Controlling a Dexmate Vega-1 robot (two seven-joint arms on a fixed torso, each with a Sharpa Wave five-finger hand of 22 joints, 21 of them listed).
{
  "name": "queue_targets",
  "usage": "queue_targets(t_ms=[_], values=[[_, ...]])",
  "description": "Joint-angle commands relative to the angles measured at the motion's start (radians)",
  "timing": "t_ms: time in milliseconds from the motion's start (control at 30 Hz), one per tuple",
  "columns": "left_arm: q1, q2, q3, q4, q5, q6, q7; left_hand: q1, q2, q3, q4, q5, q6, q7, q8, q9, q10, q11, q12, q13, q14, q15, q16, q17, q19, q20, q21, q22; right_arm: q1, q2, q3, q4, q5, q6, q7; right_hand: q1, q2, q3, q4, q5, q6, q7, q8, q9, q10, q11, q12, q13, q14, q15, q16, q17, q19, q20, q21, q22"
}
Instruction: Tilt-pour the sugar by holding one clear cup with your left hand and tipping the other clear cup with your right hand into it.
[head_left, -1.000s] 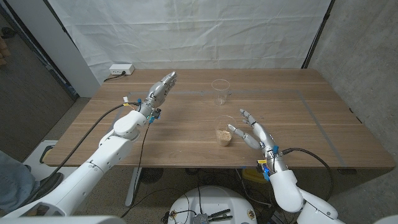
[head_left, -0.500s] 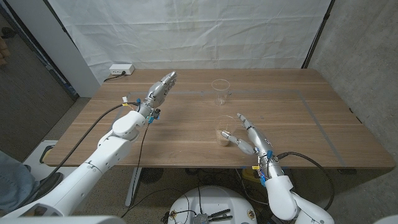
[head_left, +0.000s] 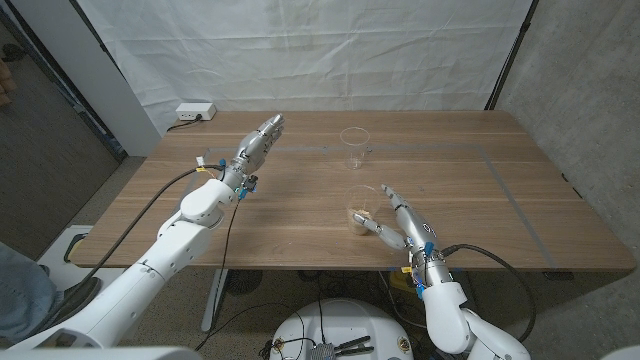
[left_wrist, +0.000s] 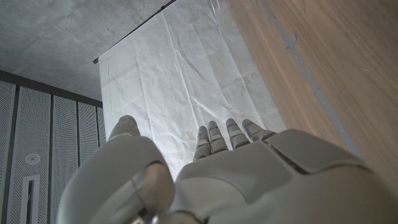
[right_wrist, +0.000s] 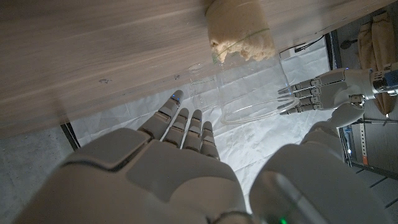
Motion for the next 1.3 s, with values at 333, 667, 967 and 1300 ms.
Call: queue_targets(t_ms=[333, 667, 967, 1300], values=[[-0.015, -0.009, 0.014, 0.013, 0.007, 0.006, 0.0, 0.0, 0.007, -0.005, 0.004, 0.0, 0.007, -0.002, -0.003, 0.003, 0.008, 0.003, 0.0, 0.005, 0.006, -0.025, -0.003, 0.001, -0.012, -0.011, -0.002, 0.002, 0.081, 0.036, -0.055, 0.073, -0.009, -0.038, 0.013, 0.007, 0.008, -0.012, 0.001, 0.012, -0.002, 0.006, 0.008, 0.006, -0.014, 0.004, 0.001, 0.003, -0.017, -0.001, -0.002, 0.003, -0.02, -0.052, -0.013, 0.003], [-0.032, -0.017, 0.02, 0.036, 0.006, 0.014, -0.009, 0.0, 0.008, -0.007, 0.005, -0.001, 0.007, -0.001, -0.005, 0.003, 0.007, -0.005, -0.002, 0.005, 0.005, -0.027, -0.004, 0.001, -0.015, -0.008, -0.003, 0.002, 0.089, 0.043, -0.077, 0.087, -0.005, -0.032, 0.013, 0.005, 0.013, -0.015, 0.003, 0.017, 0.007, 0.006, 0.013, 0.006, 0.0, 0.002, 0.009, 0.003, -0.009, -0.005, 0.003, 0.004, -0.018, -0.053, -0.013, 0.003], [-0.05, -0.023, 0.027, 0.055, 0.007, 0.017, -0.027, 0.0, 0.009, -0.009, 0.006, -0.002, 0.008, -0.001, -0.006, 0.003, 0.007, 0.001, -0.003, 0.006, 0.005, -0.026, -0.004, 0.001, -0.016, -0.007, -0.004, 0.002, 0.087, 0.052, -0.086, 0.104, -0.018, -0.044, -0.01, 0.003, 0.017, -0.017, 0.005, 0.02, 0.011, 0.004, 0.015, 0.006, 0.004, 0.001, 0.011, 0.003, -0.005, -0.006, 0.006, 0.004, -0.014, -0.053, -0.013, 0.003], [-0.036, -0.012, 0.014, 0.043, 0.007, 0.004, -0.03, 0.0, 0.01, -0.01, 0.006, -0.003, 0.008, 0.0, -0.006, 0.003, 0.006, -0.003, -0.004, 0.006, 0.004, -0.026, -0.005, 0.001, -0.016, -0.006, -0.003, 0.002, 0.107, 0.074, -0.09, 0.163, 0.003, -0.001, -0.044, 0.004, 0.02, -0.018, 0.005, 0.024, 0.013, 0.002, 0.016, 0.006, 0.01, 0.002, 0.014, 0.003, -0.001, -0.007, 0.007, 0.004, -0.01, -0.05, -0.012, 0.003]])
